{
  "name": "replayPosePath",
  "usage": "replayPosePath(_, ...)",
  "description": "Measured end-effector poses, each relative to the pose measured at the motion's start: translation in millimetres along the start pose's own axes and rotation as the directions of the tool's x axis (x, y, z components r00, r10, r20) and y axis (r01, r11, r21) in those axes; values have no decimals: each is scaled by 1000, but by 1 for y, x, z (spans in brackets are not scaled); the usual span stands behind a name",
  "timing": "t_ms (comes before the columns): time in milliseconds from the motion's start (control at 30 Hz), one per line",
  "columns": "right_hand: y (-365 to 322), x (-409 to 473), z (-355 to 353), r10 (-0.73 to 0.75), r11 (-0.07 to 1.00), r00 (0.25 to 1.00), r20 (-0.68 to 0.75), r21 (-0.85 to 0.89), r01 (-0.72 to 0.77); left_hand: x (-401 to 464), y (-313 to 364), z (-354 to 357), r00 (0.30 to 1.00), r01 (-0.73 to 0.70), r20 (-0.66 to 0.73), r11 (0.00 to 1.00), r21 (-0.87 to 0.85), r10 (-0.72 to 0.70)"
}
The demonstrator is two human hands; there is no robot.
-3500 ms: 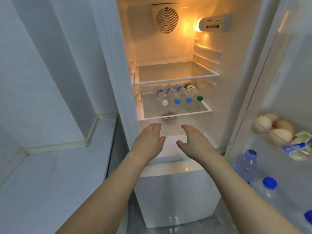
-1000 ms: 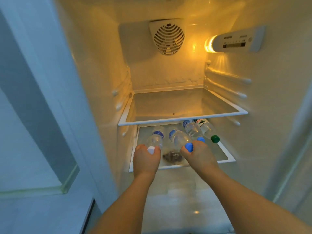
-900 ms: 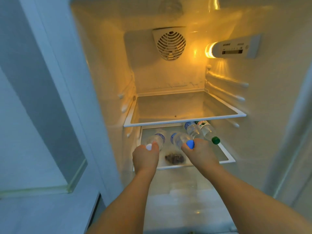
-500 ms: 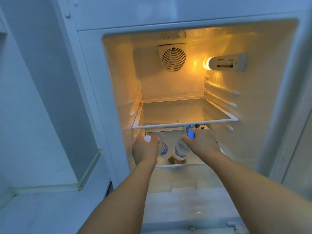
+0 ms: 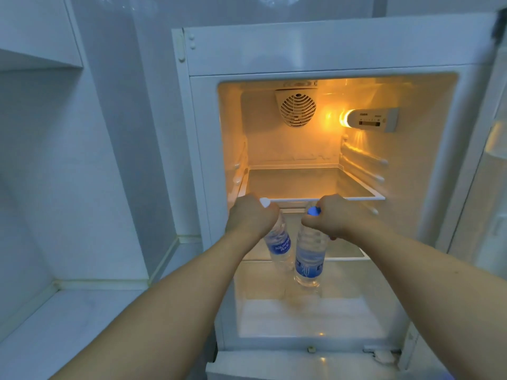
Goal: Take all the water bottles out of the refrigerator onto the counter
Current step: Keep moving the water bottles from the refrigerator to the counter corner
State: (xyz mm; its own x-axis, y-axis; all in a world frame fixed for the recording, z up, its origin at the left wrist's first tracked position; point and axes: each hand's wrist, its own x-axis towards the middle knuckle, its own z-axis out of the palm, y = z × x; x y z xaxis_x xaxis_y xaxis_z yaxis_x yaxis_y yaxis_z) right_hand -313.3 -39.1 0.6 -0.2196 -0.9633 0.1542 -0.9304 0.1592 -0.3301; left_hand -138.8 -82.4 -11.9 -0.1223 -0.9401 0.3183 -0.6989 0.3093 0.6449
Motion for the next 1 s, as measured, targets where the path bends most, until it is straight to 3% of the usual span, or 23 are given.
replayPosePath(167,-24,-29,-3,-99,984,976,192,-127,125,-38,-20,-32,994,-108,43,986,130,104)
replayPosePath(433,-93,-66,38,-204,963,897,392,-86,257,-102,-95,-86,995,13,92,969,249,-37)
replayPosePath(833,-217,-94,104,-468,855,749,470,24,519,-178,-197,-177,972,235,-106,919,317,-212)
replayPosePath(1000,-258,-104,136,-548,809,677,491,106,578,-216,-235,-182,899,412,-262,878,243,-350)
